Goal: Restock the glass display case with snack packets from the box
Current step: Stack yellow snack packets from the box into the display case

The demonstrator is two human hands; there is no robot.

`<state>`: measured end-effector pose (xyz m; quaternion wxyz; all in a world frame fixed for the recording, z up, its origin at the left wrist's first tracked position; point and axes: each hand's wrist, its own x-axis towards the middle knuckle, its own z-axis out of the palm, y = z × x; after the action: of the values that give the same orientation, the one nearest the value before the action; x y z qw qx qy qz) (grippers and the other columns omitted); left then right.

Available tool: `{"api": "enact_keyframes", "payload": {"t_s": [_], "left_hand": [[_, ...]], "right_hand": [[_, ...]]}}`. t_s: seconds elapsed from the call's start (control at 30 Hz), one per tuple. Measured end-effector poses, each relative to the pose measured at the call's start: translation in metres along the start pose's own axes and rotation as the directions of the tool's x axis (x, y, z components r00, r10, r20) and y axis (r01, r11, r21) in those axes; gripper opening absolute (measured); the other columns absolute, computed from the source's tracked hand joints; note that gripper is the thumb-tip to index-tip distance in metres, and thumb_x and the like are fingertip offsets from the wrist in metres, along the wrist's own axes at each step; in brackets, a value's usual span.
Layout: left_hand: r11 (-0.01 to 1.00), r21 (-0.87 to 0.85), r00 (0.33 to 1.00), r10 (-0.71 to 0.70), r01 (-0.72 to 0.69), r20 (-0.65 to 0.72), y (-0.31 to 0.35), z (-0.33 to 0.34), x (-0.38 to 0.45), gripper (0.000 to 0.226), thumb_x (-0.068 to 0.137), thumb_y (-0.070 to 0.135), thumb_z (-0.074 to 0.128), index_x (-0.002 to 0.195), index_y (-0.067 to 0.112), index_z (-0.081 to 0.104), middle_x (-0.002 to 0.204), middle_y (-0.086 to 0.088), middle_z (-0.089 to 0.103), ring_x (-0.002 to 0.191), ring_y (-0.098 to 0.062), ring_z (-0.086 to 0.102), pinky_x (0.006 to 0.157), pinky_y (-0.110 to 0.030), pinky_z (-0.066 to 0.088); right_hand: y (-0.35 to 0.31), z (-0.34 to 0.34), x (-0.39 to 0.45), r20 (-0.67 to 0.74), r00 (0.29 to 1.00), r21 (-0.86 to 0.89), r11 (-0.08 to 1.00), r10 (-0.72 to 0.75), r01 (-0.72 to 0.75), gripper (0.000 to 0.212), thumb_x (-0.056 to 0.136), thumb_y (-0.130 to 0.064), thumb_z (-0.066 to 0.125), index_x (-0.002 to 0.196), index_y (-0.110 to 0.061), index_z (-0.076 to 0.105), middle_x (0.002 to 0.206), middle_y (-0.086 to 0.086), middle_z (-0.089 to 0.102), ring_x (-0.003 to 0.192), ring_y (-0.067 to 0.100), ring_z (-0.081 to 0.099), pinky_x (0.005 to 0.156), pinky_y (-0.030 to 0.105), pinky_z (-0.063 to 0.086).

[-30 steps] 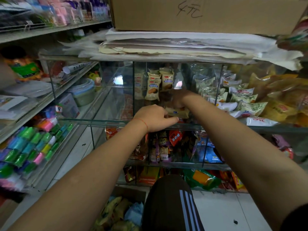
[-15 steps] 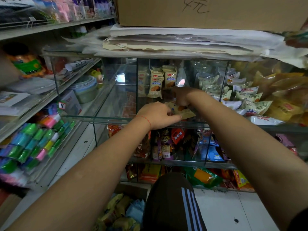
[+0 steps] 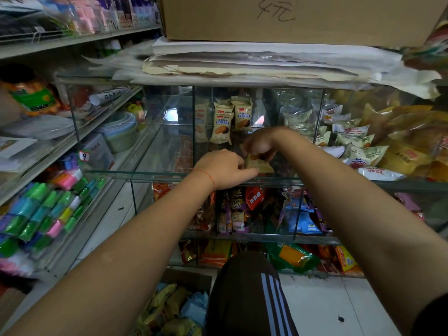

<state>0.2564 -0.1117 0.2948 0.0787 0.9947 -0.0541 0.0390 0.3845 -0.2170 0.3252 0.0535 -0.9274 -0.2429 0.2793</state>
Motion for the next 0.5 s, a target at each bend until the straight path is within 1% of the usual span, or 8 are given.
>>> {"api": "enact_keyframes", "payload": {"t_s": [0.07, 0.1, 0.13, 0.2, 0.23, 0.33, 0.43, 0.5], "left_hand": [[1.000, -0.002, 1.000, -0.002, 0.002, -0.003, 0.001, 0.001, 0.000, 0.059, 0.088, 0.071, 0.033, 0.074, 0.023, 0.065, 0.070, 0.003, 0.059, 0.068, -0.012, 0.055, 0.056, -0.028, 0.039], [1.000, -0.002, 1.000, -0.001, 0.001, -0.004, 0.001, 0.001, -0.001, 0.059, 0.088, 0.071, 0.032, 0.075, 0.023, 0.065, 0.070, 0.003, 0.059, 0.068, -0.012, 0.055, 0.056, -0.027, 0.039], [1.000, 0.003, 1.000, 0.004, -0.004, -0.006, 0.001, 0.001, -0.001, 0.060, 0.088, 0.071, 0.031, 0.075, 0.023, 0.065, 0.070, 0.003, 0.059, 0.067, -0.011, 0.055, 0.056, -0.027, 0.039], [1.000, 0.021, 1.000, 0.021, -0.021, -0.021, 0.001, 0.001, -0.001, 0.060, 0.089, 0.070, 0.030, 0.073, 0.023, 0.064, 0.069, 0.003, 0.058, 0.067, -0.011, 0.054, 0.057, -0.028, 0.041], [0.999, 0.027, 0.999, 0.029, -0.029, -0.031, 0.002, 0.001, 0.000, 0.060, 0.090, 0.070, 0.031, 0.072, 0.022, 0.063, 0.069, 0.003, 0.058, 0.067, -0.012, 0.055, 0.058, -0.029, 0.043], [0.999, -0.001, 0.998, 0.040, -0.040, -0.042, 0.001, 0.001, 0.003, 0.059, 0.090, 0.067, 0.035, 0.065, 0.020, 0.060, 0.066, 0.002, 0.057, 0.065, -0.014, 0.055, 0.060, -0.030, 0.045], [0.998, -0.043, 0.998, 0.045, -0.047, -0.036, 0.000, 0.002, 0.005, 0.057, 0.089, 0.065, 0.038, 0.059, 0.020, 0.056, 0.061, 0.002, 0.055, 0.059, -0.013, 0.052, 0.053, -0.028, 0.037], [0.998, -0.045, 0.998, 0.051, -0.052, -0.044, 0.000, 0.003, 0.005, 0.058, 0.089, 0.065, 0.039, 0.059, 0.019, 0.054, 0.060, 0.002, 0.054, 0.058, -0.012, 0.052, 0.051, -0.028, 0.032]], "right_hand": [[0.001, 0.003, 0.007, -0.131, 0.991, 0.017, 1.000, 0.025, -0.023, 0.028, 0.094, -0.016, 0.053, 0.122, -0.017, 0.058, 0.115, 0.010, 0.059, 0.098, 0.029, 0.063, 0.083, 0.045, 0.058], [0.001, 0.002, 0.011, -0.229, 0.973, -0.022, 0.999, 0.022, -0.028, 0.030, 0.094, -0.016, 0.053, 0.124, -0.014, 0.057, 0.114, 0.011, 0.061, 0.097, 0.029, 0.064, 0.084, 0.044, 0.057], [0.002, 0.001, 0.017, -0.337, 0.941, -0.086, 0.996, 0.005, -0.036, 0.033, 0.094, -0.015, 0.053, 0.127, -0.013, 0.056, 0.119, 0.013, 0.060, 0.103, 0.030, 0.062, 0.091, 0.043, 0.054], [-0.001, -0.003, 0.026, -0.492, 0.870, -0.179, 0.981, -0.030, -0.068, 0.042, 0.094, -0.014, 0.053, 0.136, -0.013, 0.051, 0.136, 0.015, 0.051, 0.126, 0.034, 0.047, 0.109, 0.044, 0.035], [-0.002, -0.006, 0.033, -0.544, 0.838, -0.229, 0.968, -0.040, -0.102, 0.045, 0.093, -0.016, 0.053, 0.138, -0.013, 0.049, 0.139, 0.016, 0.048, 0.131, 0.033, 0.042, 0.113, 0.045, 0.026], [-0.008, -0.015, 0.055, -0.621, 0.781, -0.297, 0.943, -0.070, -0.152, 0.045, 0.093, -0.024, 0.052, 0.136, -0.009, 0.048, 0.138, 0.016, 0.050, 0.131, 0.033, 0.041, 0.114, 0.046, 0.021], [-0.010, -0.010, 0.072, -0.636, 0.769, -0.165, 0.985, -0.062, -0.057, 0.046, 0.092, -0.019, 0.049, 0.137, -0.012, 0.045, 0.141, 0.021, 0.043, 0.131, 0.037, 0.036, 0.111, 0.043, 0.028], [-0.008, -0.002, 0.081, -0.609, 0.790, -0.160, 0.987, -0.074, -0.031, 0.043, 0.093, -0.019, 0.045, 0.135, -0.013, 0.046, 0.138, 0.020, 0.044, 0.129, 0.037, 0.036, 0.108, 0.043, 0.029]]}}
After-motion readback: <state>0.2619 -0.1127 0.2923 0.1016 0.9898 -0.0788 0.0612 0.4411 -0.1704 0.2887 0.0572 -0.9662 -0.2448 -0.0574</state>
